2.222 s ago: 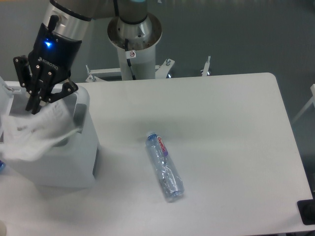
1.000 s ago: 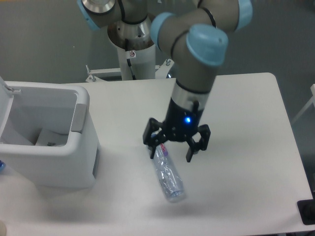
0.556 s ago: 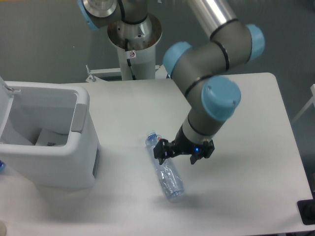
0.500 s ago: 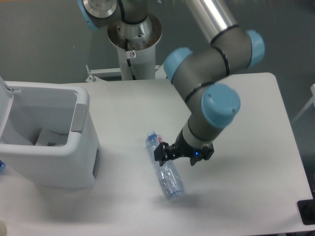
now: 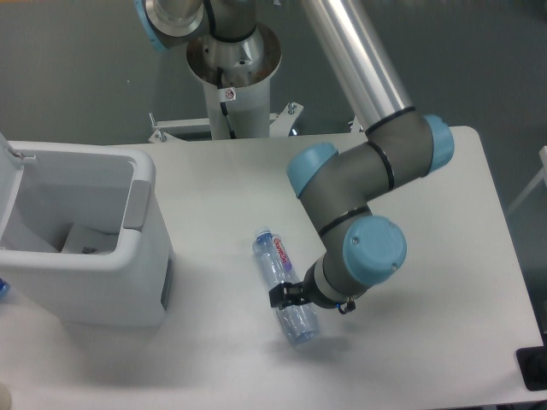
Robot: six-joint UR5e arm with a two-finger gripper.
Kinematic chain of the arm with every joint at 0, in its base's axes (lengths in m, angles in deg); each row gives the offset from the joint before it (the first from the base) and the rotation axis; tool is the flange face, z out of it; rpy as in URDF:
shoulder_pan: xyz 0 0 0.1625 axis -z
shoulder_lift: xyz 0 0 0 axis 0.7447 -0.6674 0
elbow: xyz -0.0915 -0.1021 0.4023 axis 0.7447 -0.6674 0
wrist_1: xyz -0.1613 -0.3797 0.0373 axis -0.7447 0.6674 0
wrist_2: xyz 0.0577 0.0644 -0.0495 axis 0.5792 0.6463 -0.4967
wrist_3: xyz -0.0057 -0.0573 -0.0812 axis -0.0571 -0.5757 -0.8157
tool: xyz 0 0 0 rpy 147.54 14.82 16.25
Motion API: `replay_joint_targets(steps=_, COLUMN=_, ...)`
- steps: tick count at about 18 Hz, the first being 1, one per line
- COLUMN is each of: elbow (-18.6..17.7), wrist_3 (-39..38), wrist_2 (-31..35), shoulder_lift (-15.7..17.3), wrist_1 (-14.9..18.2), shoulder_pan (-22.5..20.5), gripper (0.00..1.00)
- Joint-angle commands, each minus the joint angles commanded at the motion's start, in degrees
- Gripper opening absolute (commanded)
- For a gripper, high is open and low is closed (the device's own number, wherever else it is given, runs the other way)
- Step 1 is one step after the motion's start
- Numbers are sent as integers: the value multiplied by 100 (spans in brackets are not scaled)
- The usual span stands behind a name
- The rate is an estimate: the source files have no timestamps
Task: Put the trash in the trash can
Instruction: 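Move the gripper over the clear water bottle and lower to it, then close the gripper around the bottle body and lift it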
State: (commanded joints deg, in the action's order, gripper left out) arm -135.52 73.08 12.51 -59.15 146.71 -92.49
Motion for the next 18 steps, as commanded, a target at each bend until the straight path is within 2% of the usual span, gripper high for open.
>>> replay_joint_targets(steps=4, elbow=9, wrist_3=-132, wrist_2=149, shoulder_lift=-194, wrist_1=-18, shoulder_pan=9, gripper=100)
replay_joint_targets(steps=18, elbow=-35, wrist_3=-132, wrist_2=150, shoulder_lift=-299, wrist_1=-53, shoulder_pan=18, gripper=100)
